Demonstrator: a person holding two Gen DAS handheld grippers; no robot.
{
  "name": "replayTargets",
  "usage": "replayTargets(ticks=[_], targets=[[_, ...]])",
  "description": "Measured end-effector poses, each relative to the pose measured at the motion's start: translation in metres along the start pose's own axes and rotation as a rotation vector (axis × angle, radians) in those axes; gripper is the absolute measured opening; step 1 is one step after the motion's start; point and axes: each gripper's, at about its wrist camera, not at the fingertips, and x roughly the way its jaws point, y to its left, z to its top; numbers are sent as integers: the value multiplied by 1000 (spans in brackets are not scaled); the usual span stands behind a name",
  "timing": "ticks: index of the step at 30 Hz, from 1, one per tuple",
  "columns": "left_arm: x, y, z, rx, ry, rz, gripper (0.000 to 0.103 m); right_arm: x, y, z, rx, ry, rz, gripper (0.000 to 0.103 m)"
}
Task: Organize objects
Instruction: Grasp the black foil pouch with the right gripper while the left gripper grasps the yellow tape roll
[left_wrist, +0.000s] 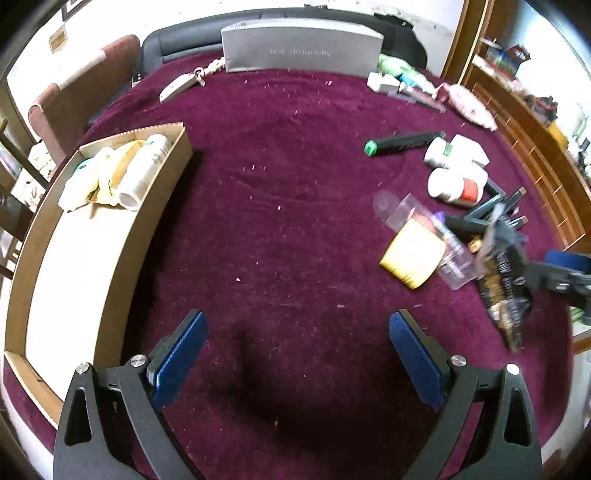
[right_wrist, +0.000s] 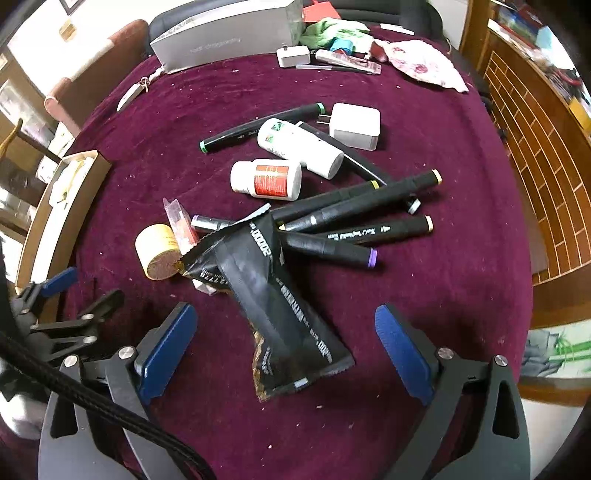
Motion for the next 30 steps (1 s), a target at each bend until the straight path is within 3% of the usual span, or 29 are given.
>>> replayTargets(ticks=[3,7,9,10,11,13,22,26,28,29,30], targets=[[-8,0,4,15,-20,-30,96,7,-1,4,-1,15,0,92],[-9,-3,11,32,-39,-37,96,22,4,6,-13,55,23,70],[-7,-6,13,49,-40,-34,96,28,10,6,-32,63,11,68],[-7,-8,14,61,-42,-39,96,31,13,6,-40,69,10,60],[-6,-10,15,71,-44,-40,96,34,14,5,-41,78,18,43],[-4,-15,17,93,-48,-44,96,37,12,3,-23,99,52,31],[12,-54,34,256,-75,-122,96,23,-19,-15,101,117,132,28],[30,-73,39,335,-57,-93,95,18,-28,-24,137,123,145,28],[38,-77,41,340,-33,-84,78,15,-33,-27,147,119,147,28],[44,-77,42,333,2,-92,40,13,-34,-28,150,116,147,28],[49,-76,42,317,44,-113,27,12,-35,-29,153,114,148,28]])
